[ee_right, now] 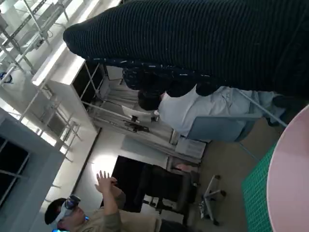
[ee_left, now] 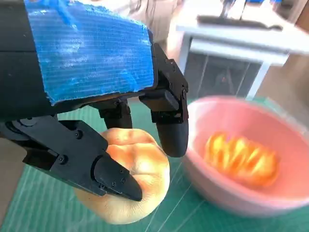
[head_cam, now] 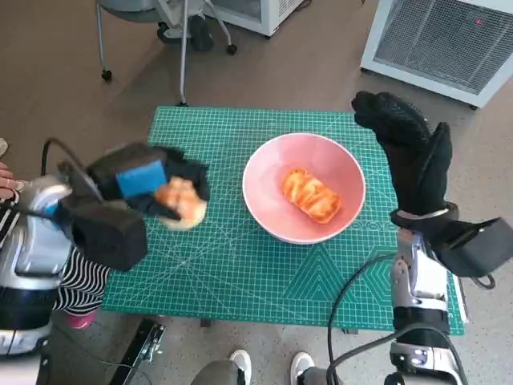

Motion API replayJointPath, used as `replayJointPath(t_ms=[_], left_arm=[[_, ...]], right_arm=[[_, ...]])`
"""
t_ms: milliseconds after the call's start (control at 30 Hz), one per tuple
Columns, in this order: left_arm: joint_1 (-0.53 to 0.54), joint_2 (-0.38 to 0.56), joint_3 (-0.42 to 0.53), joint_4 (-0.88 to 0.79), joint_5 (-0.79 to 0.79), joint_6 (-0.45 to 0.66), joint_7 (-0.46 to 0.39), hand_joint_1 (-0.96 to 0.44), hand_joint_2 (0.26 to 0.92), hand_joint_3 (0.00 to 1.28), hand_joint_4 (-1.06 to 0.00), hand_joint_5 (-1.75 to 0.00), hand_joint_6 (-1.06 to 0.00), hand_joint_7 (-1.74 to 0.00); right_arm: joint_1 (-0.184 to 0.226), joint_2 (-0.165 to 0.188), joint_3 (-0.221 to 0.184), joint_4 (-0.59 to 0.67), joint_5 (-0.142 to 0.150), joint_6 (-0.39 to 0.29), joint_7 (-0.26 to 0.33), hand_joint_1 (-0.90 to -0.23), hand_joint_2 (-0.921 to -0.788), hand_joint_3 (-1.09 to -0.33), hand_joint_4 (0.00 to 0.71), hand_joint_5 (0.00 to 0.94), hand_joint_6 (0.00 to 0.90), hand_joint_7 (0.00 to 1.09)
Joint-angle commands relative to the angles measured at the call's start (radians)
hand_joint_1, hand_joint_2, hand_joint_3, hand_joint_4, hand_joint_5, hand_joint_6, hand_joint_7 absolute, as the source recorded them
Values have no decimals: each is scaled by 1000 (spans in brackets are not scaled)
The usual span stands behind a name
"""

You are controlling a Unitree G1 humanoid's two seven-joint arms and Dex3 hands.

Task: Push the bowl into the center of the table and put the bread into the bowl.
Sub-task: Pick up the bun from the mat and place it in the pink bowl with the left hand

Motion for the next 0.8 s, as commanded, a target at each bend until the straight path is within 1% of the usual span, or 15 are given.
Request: replayJointPath(t_ms=[33,167,433,500,567,667,800], left_arm=[[-89,-34,-3,-37,-20,51,-12,2,916,78,-692,-1244,-619,-1094],[-135,-61,-6,-37,-24,72,-11,2,916,77,-697,-1236,-617,-1101],[-141,-66,-5,-37,-22,79,-15,2,917,76,-699,-1235,-615,-1101],[-241,-137,-44,-13,-10,91,-1,2,915,73,-711,-1223,-615,-1100],[-304,-182,-71,20,-3,83,7,2,913,66,-729,-1199,-621,-1099],[-343,-212,-90,72,3,62,5,2,908,54,-752,-1148,-642,-1106],[-395,-251,-116,151,3,43,-8,2,907,50,-755,-1129,-650,-1115]], right_arm=[[24,4,-2,8,-7,7,-8,-692,-921,-697,163,0,55,435],[26,5,-1,6,-8,5,-8,-692,-921,-697,164,1,56,435],[27,5,-1,6,-8,5,-9,-692,-921,-696,164,1,57,434],[36,3,-4,-2,-9,5,-13,-691,-921,-696,164,1,58,434],[43,1,-6,-9,-10,5,-17,-690,-921,-695,165,1,61,435],[49,1,-5,-15,-12,4,-24,-683,-921,-694,165,1,66,436],[58,2,-5,-26,-17,6,-33,-681,-921,-694,166,1,70,437]])
